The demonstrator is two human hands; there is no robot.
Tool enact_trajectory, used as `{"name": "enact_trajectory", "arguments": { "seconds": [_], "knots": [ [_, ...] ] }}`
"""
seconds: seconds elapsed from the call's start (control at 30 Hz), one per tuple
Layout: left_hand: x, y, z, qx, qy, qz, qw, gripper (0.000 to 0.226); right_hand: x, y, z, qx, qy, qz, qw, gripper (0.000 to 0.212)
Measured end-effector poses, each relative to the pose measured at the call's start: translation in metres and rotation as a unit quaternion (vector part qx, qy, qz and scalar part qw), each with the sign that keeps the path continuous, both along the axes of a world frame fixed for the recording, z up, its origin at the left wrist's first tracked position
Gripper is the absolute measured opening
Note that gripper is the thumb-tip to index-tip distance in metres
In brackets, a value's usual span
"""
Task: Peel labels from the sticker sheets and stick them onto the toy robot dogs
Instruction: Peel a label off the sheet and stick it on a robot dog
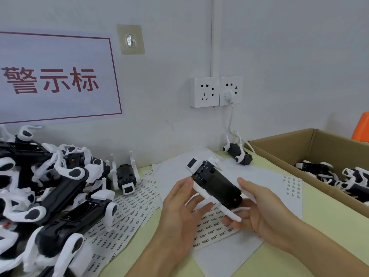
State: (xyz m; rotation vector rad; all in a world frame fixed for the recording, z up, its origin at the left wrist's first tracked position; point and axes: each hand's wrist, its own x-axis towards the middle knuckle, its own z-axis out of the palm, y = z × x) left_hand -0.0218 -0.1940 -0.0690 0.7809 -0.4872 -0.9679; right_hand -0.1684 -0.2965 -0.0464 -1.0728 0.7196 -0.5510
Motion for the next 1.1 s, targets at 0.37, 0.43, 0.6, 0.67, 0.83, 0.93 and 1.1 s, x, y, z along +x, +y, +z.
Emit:
{"name": "enact_trajectory", "arguments": {
  "seconds": [0.37, 0.43, 0.6, 0.67, 0.83, 0.93, 1.1],
  "knots": [
    [0.0, -0.001, 0.004, 0.043, 0.085, 0.023, 0.995, 0.053, -0.001, -0.002, -0.005, -0.233, -0.032, -0.089, 0.968, 0.018],
    [-0.002, 0.0, 0.005, 0.048, 0.087, 0.012, 0.995, 0.051, -0.002, 0.002, -0.007, -0.335, 0.004, -0.085, 0.938, 0.033],
    [0.0, 0.0, 0.003, 0.041, 0.087, 0.02, 0.995, 0.054, -0.004, 0.003, -0.016, -0.451, -0.003, -0.024, 0.892, 0.045],
    [0.001, 0.001, 0.002, 0.029, 0.083, 0.02, 0.996, 0.052, -0.005, 0.001, -0.016, -0.473, -0.007, -0.019, 0.881, 0.049],
    [0.003, 0.001, 0.0, 0.021, 0.081, 0.021, 0.996, 0.033, -0.004, 0.0, -0.016, -0.486, -0.013, -0.021, 0.874, 0.051],
    [0.002, 0.0, -0.001, 0.037, 0.073, 0.02, 0.996, 0.024, -0.005, -0.001, -0.015, -0.489, -0.014, -0.028, 0.872, 0.045],
    [0.002, 0.0, 0.002, 0.046, 0.068, 0.021, 0.996, 0.034, -0.004, -0.003, -0.012, -0.457, -0.029, -0.051, 0.888, 0.04]
  ]
}}
